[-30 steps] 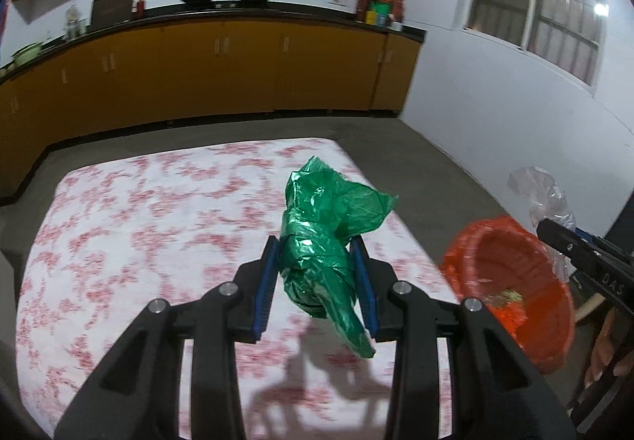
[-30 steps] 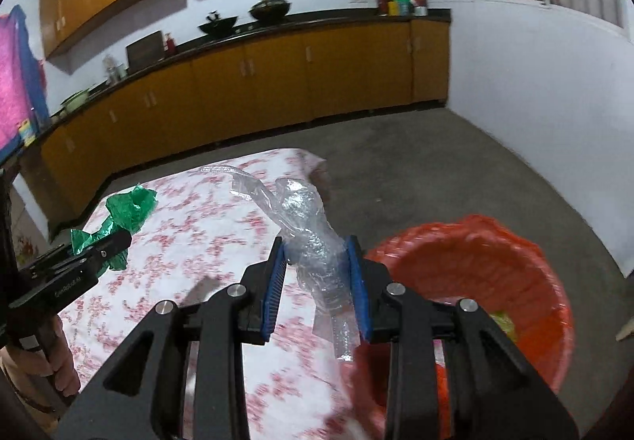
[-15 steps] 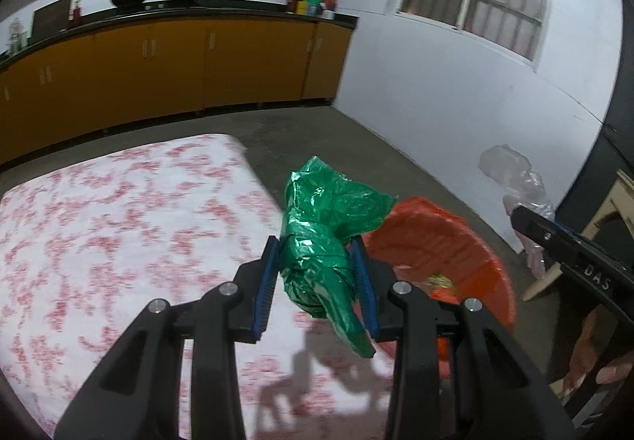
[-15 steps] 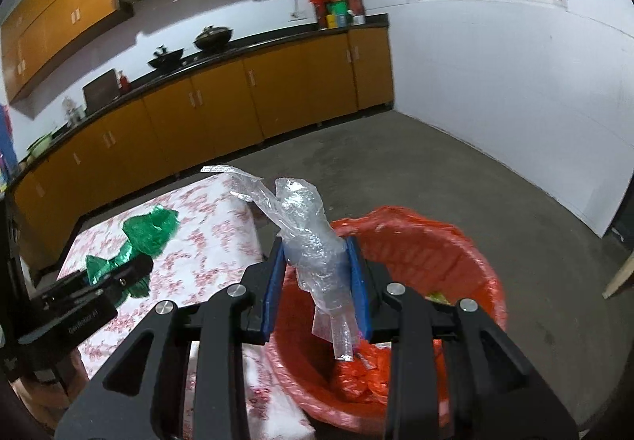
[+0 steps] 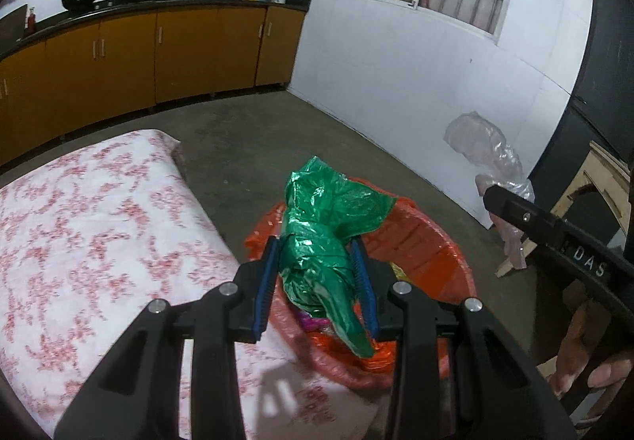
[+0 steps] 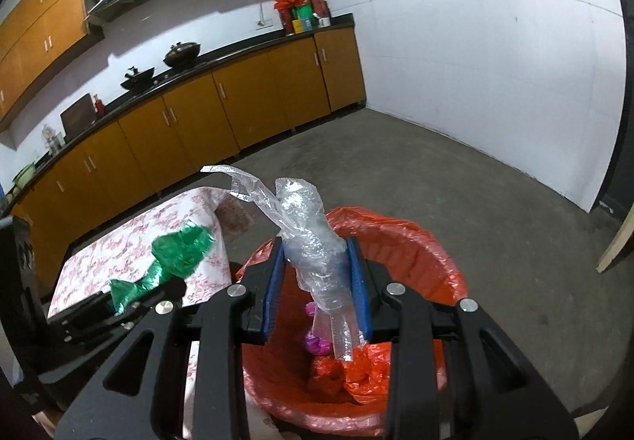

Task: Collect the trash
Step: 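Carry the green and clear bags into the red basket and open both tools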

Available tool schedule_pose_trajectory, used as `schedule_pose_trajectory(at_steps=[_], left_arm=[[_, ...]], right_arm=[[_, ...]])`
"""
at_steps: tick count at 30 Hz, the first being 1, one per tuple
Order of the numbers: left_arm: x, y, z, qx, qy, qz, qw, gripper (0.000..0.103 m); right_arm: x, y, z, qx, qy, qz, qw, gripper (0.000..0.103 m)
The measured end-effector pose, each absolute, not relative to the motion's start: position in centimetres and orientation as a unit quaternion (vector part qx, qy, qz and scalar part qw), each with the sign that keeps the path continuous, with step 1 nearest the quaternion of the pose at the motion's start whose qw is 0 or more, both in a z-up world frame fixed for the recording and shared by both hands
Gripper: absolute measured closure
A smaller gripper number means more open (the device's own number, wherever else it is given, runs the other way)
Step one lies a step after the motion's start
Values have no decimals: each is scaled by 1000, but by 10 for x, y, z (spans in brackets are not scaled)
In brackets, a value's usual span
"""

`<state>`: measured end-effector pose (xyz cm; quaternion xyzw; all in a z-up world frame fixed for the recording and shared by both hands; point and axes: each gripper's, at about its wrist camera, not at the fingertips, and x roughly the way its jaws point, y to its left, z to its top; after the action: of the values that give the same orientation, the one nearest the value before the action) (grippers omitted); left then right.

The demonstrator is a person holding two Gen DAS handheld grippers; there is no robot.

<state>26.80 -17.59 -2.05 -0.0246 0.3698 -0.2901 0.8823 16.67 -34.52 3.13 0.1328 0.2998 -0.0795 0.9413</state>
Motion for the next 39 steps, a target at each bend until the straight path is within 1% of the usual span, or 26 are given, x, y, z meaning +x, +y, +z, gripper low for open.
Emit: schedule_pose_trajectory(at_steps=[11,26,27,29,31,36,39], left_arm=[[277,-214,-32,-18,382,-316,868,67],[283,-232,-32,-6,382,-328,864,65],[283,-233,-33,-7,382,-328,864,63],[285,-234,-34,-7,385,-327,863,58],[287,-234,-37,-10,390,-325,862,52],[288,-234,-42,-12,399,-322,858,48],[286,-231,-44,-10,400,-315,861,46]], right_arm=[[167,-360,26,160,298,-99,936,71],[168,-371,14,182,302,-107,930,71],[167,-372,14,186,300,-107,929,70],[166,-377,15,196,295,-108,929,59],[164,-379,16,202,291,-108,929,54],[160,-382,16,205,287,-113,929,53],[156,-382,17,203,284,-119,929,46]])
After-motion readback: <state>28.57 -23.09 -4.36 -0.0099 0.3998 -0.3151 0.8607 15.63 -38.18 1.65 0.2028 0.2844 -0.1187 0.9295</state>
